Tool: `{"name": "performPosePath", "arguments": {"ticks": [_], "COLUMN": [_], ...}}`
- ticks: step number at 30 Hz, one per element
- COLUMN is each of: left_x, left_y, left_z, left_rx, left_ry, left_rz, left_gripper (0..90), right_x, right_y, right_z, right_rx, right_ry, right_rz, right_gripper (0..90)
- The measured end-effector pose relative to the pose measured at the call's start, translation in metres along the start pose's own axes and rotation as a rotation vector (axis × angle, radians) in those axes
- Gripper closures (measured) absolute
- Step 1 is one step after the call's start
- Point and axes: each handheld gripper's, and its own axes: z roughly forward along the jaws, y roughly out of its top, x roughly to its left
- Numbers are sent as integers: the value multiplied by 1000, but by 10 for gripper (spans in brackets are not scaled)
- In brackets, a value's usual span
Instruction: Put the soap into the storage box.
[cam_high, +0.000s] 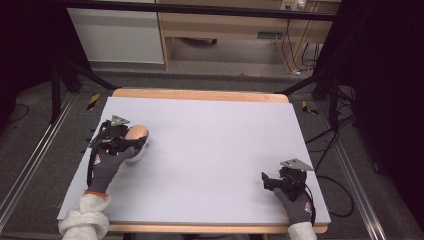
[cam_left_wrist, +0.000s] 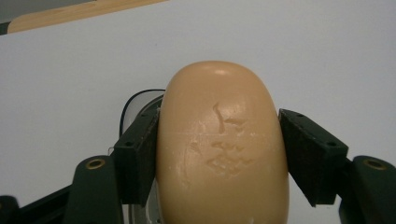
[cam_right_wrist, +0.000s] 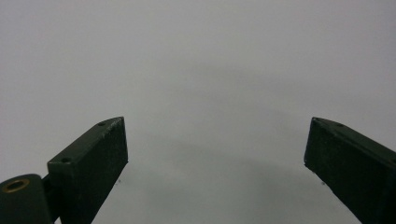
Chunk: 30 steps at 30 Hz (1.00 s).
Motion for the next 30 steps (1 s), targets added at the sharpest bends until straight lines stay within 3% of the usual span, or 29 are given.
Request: {"name": "performPosePath", "arguments": {"ticks": [30], "left_x": [14], "left_y": [-10], "left_z": [20], "left_rx": [38], "left_ry": [21], "left_rz": [-40], "left_gripper": [321], "right_x": [0], "right_y": [0], "right_z": [1], "right_rx": [5], "right_ry": [1], "right_rz": [-9], "right_gripper": [63]}}
